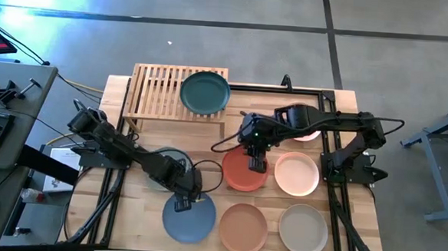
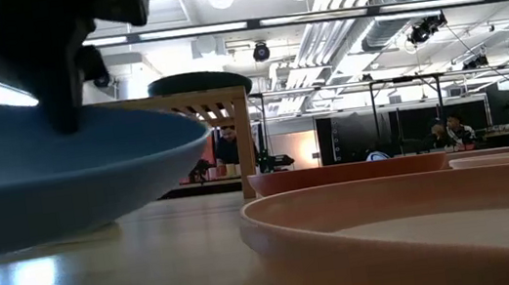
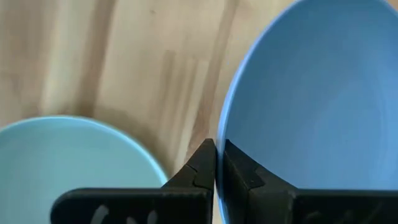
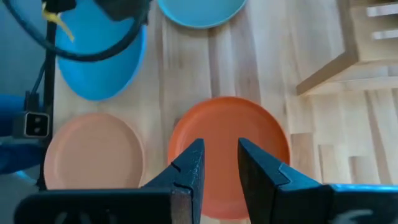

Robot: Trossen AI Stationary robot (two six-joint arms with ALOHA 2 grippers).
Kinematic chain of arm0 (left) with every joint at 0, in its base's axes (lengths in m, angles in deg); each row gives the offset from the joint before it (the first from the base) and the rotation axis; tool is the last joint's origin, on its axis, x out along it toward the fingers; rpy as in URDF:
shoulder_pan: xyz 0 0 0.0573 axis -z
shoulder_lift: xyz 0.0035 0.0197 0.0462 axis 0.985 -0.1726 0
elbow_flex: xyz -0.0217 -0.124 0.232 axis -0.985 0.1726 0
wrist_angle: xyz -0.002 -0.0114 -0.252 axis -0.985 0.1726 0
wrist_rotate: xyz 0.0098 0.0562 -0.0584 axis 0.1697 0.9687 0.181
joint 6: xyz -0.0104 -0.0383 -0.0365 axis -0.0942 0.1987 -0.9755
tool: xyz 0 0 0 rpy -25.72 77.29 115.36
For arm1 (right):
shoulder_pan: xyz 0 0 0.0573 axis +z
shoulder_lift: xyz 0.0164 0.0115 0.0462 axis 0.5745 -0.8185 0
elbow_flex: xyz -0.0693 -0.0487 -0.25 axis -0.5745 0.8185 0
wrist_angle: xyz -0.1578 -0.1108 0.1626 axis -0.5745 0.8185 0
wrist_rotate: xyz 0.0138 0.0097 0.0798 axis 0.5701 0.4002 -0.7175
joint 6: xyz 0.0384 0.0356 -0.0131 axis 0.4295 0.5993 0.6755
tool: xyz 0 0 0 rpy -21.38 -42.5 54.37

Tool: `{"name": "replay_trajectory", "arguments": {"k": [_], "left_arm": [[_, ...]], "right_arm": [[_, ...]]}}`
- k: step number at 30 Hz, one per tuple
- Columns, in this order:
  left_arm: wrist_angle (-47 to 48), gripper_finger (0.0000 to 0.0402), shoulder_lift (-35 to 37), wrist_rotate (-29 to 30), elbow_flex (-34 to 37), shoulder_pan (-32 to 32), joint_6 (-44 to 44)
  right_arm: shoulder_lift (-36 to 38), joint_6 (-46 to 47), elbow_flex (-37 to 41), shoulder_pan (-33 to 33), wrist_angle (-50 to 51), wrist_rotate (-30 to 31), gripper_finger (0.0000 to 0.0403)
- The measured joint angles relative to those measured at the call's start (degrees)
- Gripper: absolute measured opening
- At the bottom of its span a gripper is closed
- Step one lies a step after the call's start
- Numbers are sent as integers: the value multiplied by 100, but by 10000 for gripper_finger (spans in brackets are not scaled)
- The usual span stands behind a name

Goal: Place and stack plates onto a shelf
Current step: Stack the blue plate on top of the dark green plate on the shelf

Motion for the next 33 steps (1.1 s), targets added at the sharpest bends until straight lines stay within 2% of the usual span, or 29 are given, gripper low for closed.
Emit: {"name": "replay_trajectory", "arguments": {"k": [6,9,18,22,28,33], "left_arm": [[721,1,74,185,-434,-325,58],[779,1,265,266,-466,-509,299],[1004,1,1345,654,-472,-1204,451],[1009,1,1867,999,-472,-1574,300],[976,1,2471,1618,-472,-2346,79],[986,1,2736,1638,-474,-3002,51]], "right_arm": [[0,45,0,303,2,2,74],[0,136,0,422,52,101,74],[0,136,0,625,282,577,74],[0,109,0,623,261,740,74],[0,90,0,562,181,1364,74],[0,97,-2,425,-41,2268,74]]}}
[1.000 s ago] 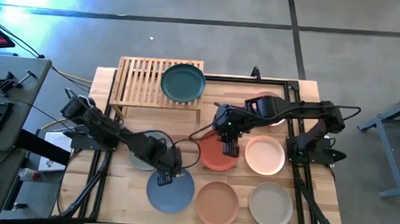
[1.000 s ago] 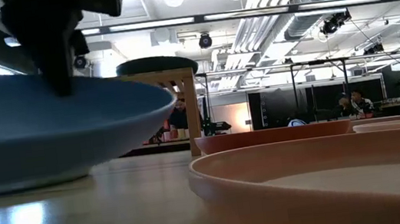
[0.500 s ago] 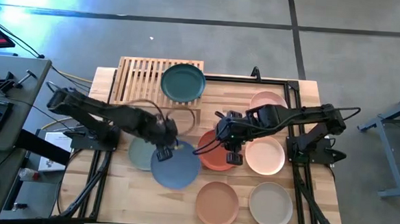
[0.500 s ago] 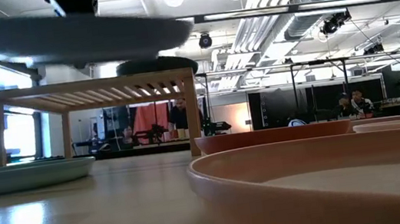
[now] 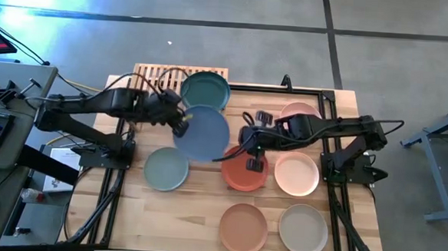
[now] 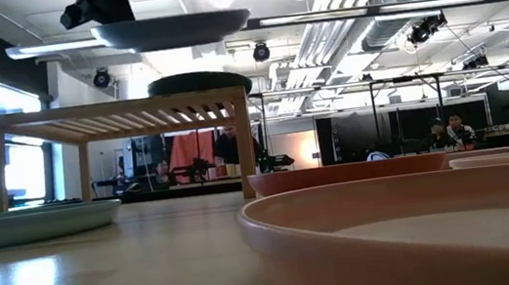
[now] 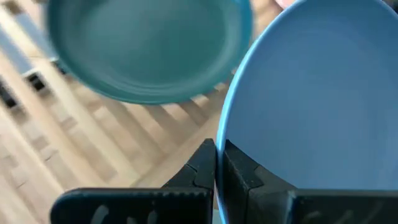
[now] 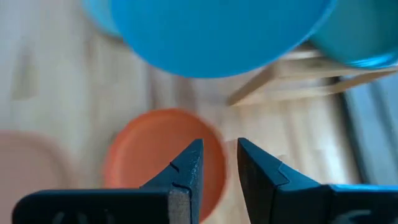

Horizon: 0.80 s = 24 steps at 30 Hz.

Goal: Place and stack plates onto a shelf
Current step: Stack the blue plate on top of the dark green plate on the shelf

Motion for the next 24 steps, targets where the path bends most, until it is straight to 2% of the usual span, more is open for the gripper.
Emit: {"name": "replay_trajectory", "arguments": {"k": [4,13,18,24], "left_arm": [[-52,1,62,0,0,-490,185],[-1064,1,59,-96,0,-1597,746],[-1119,1,57,-244,0,-2266,918],[-1729,1,57,-687,0,-2975,1316]], "right_arm": [[0,-6,-5,-190,-297,444,74],[0,24,-9,-648,-741,312,74],[0,36,-9,-776,-742,311,74],[0,248,-9,-877,-742,313,74]]}}
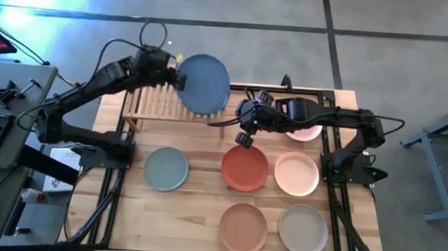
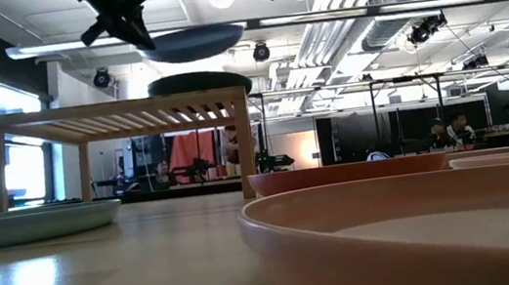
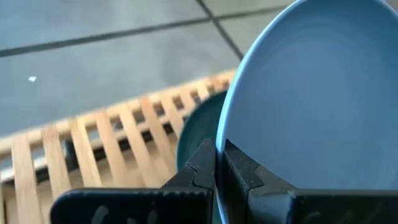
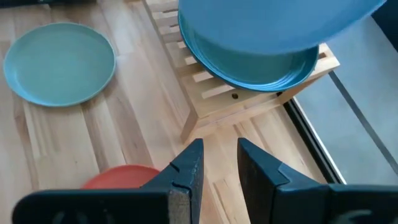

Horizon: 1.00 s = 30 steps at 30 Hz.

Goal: Place and stack plates onto a shelf
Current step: Stack the blue plate on top of the dark green plate on the shelf

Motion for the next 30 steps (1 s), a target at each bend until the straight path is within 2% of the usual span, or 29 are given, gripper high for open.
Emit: {"name": "replay_trajectory", "arguments": {"k": [7,12,18,30], "left_arm": [[-214,1,-188,-514,2,-545,88],[-221,1,-512,-1035,6,-709,128],[-262,1,-696,-1042,7,-730,10],[232,1,-754,-1223,7,-735,-233]], "right_arm": [[0,109,0,-66,0,22,74],[0,91,0,-68,1,41,74],[0,-115,0,-79,6,285,74],[0,-258,0,-358,144,243,74]]}}
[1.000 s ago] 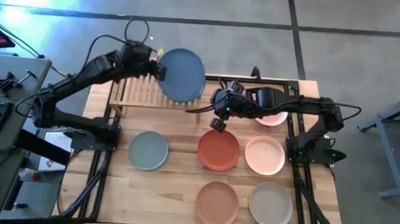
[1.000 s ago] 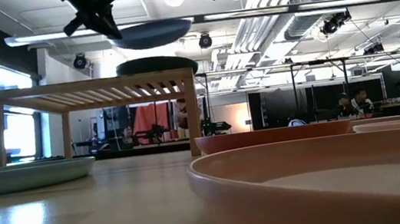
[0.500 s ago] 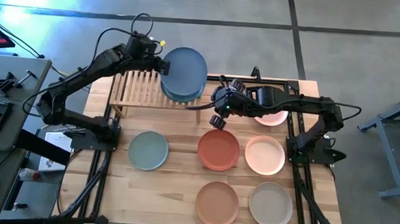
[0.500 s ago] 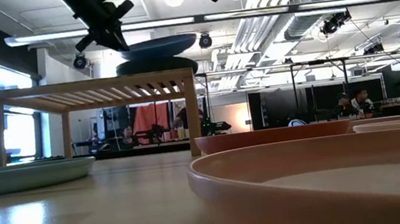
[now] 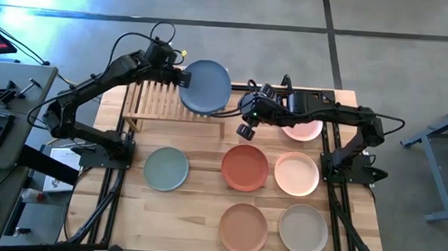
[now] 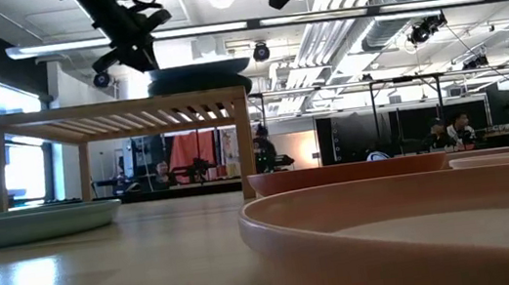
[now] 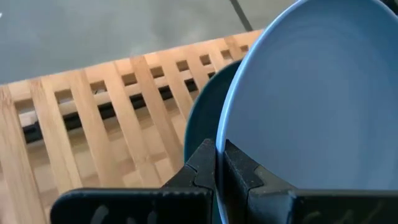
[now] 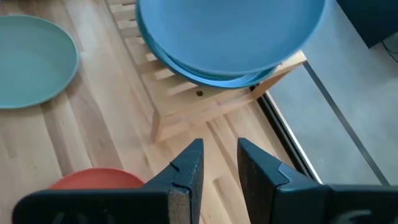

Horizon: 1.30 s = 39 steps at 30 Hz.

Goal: Place and stack plates onto a shelf
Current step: Stack the blue plate on top of the dark green plate on the shelf

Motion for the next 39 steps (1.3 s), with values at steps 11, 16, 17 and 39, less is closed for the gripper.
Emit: {"name": "replay_trajectory", "arguments": {"k": [11,16,17,39], "left_arm": [[55,1,0,-47,0,0,-82],[177,6,0,-48,0,2,-133],[195,9,0,-48,0,2,-144],[175,63,103,-85,-2,-55,-89]], "right_arm": [[0,-2,0,-202,242,-3,74],[0,-203,0,-193,254,-9,74],[0,-221,0,-193,256,-9,74],[0,-240,0,-193,254,-9,74]]}}
